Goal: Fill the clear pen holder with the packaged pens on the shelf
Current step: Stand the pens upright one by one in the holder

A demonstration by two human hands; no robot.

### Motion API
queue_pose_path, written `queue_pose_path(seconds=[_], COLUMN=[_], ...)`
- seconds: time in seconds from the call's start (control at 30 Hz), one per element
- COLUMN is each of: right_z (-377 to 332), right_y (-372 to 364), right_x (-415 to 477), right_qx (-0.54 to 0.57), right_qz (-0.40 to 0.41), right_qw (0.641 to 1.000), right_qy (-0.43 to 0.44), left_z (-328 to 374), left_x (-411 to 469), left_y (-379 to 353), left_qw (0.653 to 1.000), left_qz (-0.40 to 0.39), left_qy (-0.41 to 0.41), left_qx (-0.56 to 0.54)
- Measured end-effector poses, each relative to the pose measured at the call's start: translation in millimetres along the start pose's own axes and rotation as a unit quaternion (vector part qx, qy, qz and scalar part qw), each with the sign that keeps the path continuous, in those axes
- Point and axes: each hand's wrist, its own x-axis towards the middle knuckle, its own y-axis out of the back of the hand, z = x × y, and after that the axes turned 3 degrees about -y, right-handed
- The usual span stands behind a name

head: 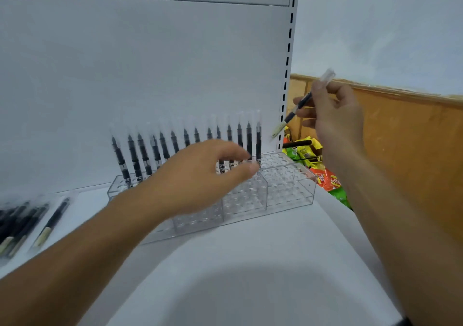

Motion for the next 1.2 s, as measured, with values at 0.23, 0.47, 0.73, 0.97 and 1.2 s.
queue_pose_path(seconds=[0.23, 0.47, 0.73, 0.97, 1.2], right_z=[18, 19, 20, 30, 23], right_y=[-6, -6, -6, -13, -13], right_x=[0, -2, 0, -2, 0], right_qx=[-0.147, -0.162, -0.178, -0.325, -0.372], right_qz=[-0.078, -0.079, -0.095, -0.163, -0.151], right_qw=[0.982, 0.975, 0.970, 0.925, 0.912], right_qy=[0.092, 0.129, 0.138, 0.111, 0.083], left_z=[-43, -50, -50, -52, -54], left_x=[-51, -57, -59, -58, -58], left_y=[-3, -16, -20, -21, -21], left_qw=[0.983, 0.970, 0.963, 0.959, 0.958], left_qz=[-0.017, 0.041, 0.059, 0.060, 0.061], left_qy=[0.030, 0.012, 0.011, 0.002, -0.009], left_qx=[0.180, 0.241, 0.263, 0.278, 0.281])
